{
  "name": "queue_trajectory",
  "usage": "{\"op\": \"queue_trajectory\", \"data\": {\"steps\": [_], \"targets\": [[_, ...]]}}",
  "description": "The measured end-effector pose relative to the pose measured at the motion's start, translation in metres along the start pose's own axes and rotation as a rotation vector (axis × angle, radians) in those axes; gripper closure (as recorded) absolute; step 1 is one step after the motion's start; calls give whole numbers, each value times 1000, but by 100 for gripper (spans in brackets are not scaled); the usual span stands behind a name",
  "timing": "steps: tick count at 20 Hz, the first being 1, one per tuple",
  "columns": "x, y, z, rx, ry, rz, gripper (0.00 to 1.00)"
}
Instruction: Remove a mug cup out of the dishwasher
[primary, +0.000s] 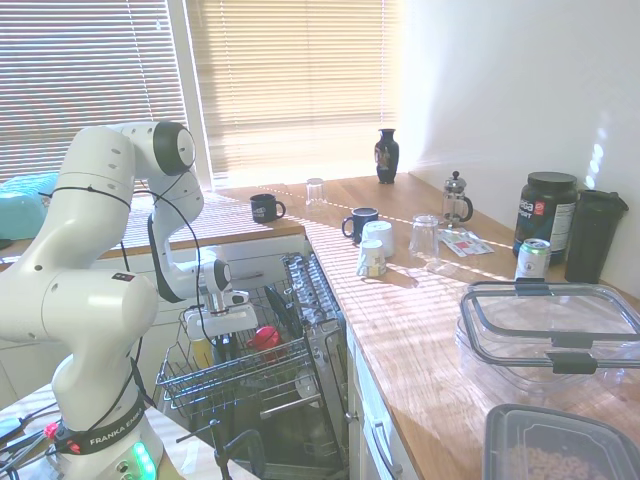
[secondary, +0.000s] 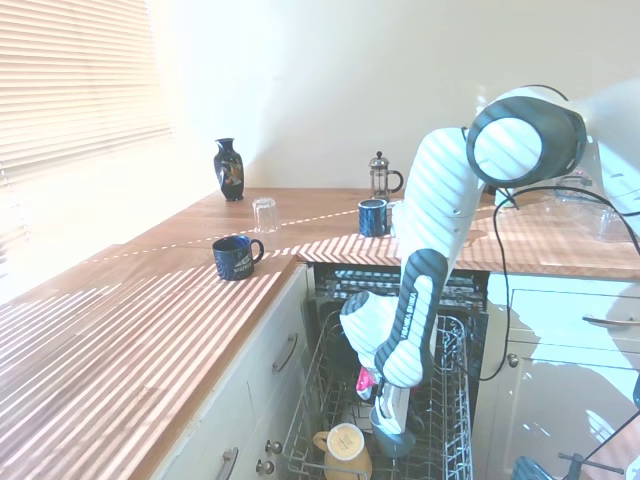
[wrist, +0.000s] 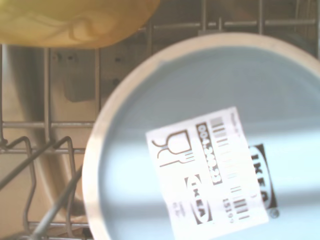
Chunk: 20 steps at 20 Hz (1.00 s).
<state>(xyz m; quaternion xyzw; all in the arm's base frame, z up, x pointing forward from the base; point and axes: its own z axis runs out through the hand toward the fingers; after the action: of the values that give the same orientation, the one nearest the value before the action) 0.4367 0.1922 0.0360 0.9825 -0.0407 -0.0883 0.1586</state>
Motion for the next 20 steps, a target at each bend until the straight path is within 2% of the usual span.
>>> {"op": "queue_trajectory", "data": {"steps": [3, 7, 12, 17, 20], "targets": [[0, -2, -10, 8, -1, 8, 100], [-1, -3, -49, 24, 21, 9, 100], [3, 4, -118, 88, 114, 37, 100], [7, 28, -165, 124, 164, 85, 100], [9, 46, -212, 173, 200, 128, 100]]}}
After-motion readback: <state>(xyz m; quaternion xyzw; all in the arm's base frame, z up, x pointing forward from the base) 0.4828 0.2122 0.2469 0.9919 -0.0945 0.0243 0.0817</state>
